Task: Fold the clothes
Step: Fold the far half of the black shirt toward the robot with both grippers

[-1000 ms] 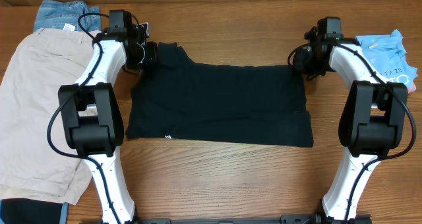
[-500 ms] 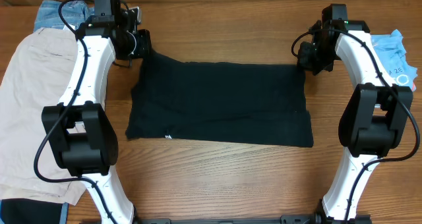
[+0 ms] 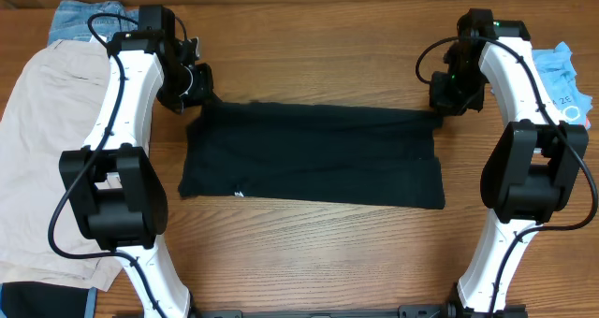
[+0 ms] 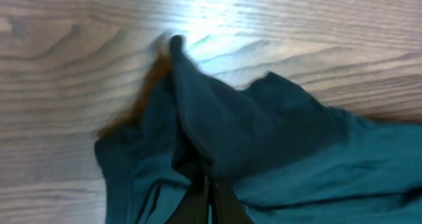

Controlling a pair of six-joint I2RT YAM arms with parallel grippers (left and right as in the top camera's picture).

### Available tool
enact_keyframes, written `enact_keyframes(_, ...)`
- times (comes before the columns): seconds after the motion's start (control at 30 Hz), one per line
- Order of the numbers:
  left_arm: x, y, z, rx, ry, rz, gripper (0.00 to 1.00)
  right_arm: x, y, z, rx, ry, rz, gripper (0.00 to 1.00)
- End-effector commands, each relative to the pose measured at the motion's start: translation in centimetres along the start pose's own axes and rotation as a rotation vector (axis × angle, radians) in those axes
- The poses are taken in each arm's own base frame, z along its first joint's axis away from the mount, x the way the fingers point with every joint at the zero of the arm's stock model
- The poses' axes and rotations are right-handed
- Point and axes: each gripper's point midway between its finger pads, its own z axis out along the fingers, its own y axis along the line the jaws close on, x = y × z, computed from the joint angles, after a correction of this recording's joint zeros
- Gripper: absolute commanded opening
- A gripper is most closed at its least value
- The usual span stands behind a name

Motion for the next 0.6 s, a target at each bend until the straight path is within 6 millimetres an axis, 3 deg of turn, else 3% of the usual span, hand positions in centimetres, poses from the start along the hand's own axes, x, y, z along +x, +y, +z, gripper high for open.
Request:
enact_keyframes(0.0,0.2,0.8,-1.0,-0.041,0.003,0.01,0.04,-0.6,-1.1,-1.4,0.05,-0.041,0.013,0.05)
enact_keyframes(0.4,3.7,1.0,-1.2,-0.049,0.144,-0.028,0.04,2.8,-1.6,-1.4,0.07,0.099,0.018,0.11)
enact_keyframes(0.57,5.0,1.3,-1.5,-0.072,0.196,-0.039,0.04,3.6,-0.7,-1.5,0.021,0.133,0.021,0.11)
